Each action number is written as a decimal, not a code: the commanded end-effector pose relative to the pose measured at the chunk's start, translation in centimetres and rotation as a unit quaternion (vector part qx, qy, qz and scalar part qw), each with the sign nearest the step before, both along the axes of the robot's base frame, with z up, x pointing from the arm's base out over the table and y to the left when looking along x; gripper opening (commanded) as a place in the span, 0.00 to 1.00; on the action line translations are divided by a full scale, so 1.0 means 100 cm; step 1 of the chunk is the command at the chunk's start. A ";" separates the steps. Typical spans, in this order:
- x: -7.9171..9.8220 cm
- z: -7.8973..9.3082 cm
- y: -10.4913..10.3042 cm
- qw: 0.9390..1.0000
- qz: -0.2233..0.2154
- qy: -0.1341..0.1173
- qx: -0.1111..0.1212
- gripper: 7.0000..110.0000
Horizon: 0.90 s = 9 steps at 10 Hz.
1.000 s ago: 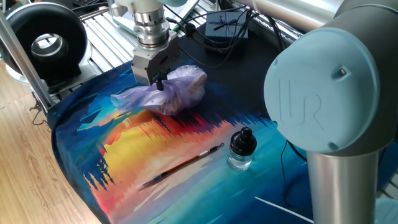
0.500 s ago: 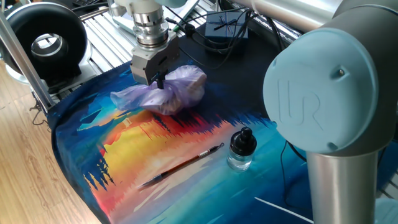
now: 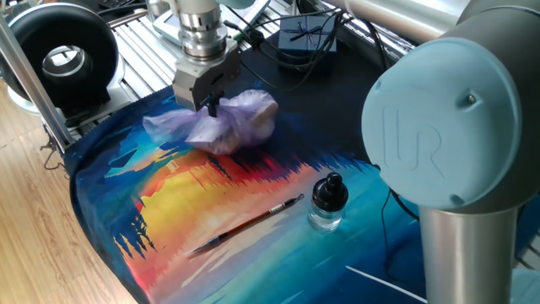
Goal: Pick up a bag of things
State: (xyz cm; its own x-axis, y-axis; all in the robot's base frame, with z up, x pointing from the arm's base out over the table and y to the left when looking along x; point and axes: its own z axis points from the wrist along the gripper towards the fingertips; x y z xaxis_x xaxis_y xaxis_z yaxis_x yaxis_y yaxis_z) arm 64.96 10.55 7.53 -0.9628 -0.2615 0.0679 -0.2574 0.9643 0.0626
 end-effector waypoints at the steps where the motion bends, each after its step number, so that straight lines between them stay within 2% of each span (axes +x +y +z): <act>1: 0.012 0.034 0.002 1.000 0.000 -0.017 0.026 0.00; 3: 0.010 0.056 0.000 0.999 -0.001 -0.017 0.033 0.00; 9: -0.002 0.088 -0.009 0.999 -0.003 -0.002 0.036 0.00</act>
State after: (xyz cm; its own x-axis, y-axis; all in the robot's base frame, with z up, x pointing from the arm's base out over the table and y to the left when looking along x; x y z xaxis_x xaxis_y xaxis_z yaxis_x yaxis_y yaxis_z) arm 65.17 9.73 14.65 -0.9634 -0.2651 0.0389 -0.2595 0.9593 0.1116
